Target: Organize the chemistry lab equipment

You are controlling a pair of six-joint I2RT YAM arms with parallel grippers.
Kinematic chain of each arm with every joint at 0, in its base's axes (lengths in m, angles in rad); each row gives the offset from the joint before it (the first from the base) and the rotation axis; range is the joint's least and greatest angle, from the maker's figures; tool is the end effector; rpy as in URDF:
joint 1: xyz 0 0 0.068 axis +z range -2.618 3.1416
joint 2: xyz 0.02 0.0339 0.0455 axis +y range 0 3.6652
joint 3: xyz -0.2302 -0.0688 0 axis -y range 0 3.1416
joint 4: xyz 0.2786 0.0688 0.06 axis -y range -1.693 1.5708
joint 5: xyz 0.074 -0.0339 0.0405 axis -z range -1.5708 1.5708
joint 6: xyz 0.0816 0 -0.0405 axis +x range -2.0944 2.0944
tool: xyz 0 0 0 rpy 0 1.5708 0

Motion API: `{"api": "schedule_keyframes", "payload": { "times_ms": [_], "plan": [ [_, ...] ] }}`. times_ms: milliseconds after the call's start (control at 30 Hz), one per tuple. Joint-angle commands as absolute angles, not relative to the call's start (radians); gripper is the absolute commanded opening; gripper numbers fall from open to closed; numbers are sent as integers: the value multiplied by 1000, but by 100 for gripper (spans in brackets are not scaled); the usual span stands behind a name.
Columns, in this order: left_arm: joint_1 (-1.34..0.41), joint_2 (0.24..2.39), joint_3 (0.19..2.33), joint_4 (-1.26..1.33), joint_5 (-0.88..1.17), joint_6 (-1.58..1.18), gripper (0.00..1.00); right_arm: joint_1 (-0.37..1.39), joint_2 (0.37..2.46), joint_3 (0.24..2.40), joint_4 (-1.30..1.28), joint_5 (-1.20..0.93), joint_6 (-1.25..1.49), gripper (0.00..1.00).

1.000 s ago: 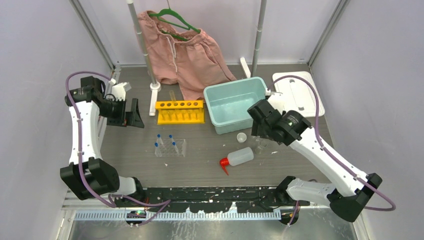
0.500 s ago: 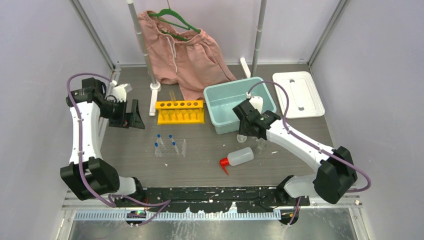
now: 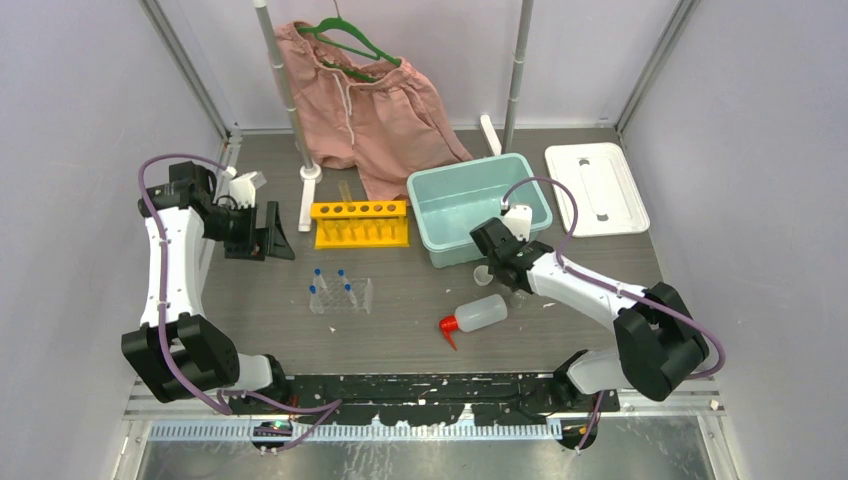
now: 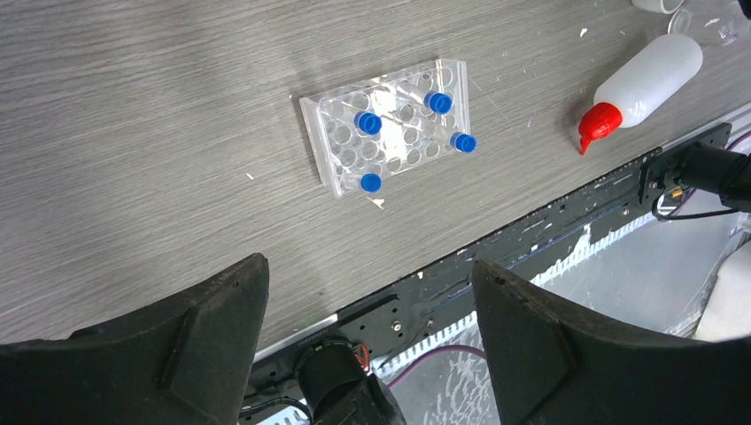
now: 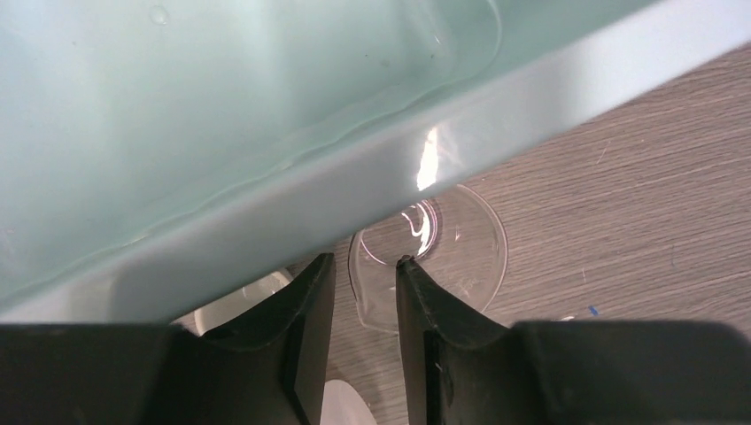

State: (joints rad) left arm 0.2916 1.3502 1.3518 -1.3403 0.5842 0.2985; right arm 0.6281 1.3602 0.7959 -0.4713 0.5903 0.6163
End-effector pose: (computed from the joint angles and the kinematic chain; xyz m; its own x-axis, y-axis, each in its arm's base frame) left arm 0.2819 0.0376 0.2603 -0.9257 -0.0217 -0.3777 0.1611 0.8807 -0.4454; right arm 0.2789 0.1464 0.1183 -0.7174 0.0725 -0.6929 0.1914 0.9768 -0.0959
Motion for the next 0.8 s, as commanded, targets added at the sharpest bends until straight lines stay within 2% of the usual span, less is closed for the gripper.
{"api": "schedule_keyframes", "payload": {
  "times_ms": [0, 233, 400, 533, 767],
  "plan": [
    [292, 1327, 1348, -1309, 617, 288, 84, 620, 1372, 773, -354, 661, 639, 37],
    [292, 1311, 1342, -1312, 612, 298, 85, 612, 1403, 760, -318, 669, 635, 34],
    [292, 1298, 1337, -1317, 608, 308, 84, 611, 1347, 726, -341, 669, 669, 13],
    [292, 1294, 1335, -1318, 609, 308, 83, 611, 1226, 683, -370, 673, 695, 2],
    [292, 1291, 1333, -1318, 624, 301, 82, 611, 1025, 709, -476, 727, 680, 1]
  ]
}}
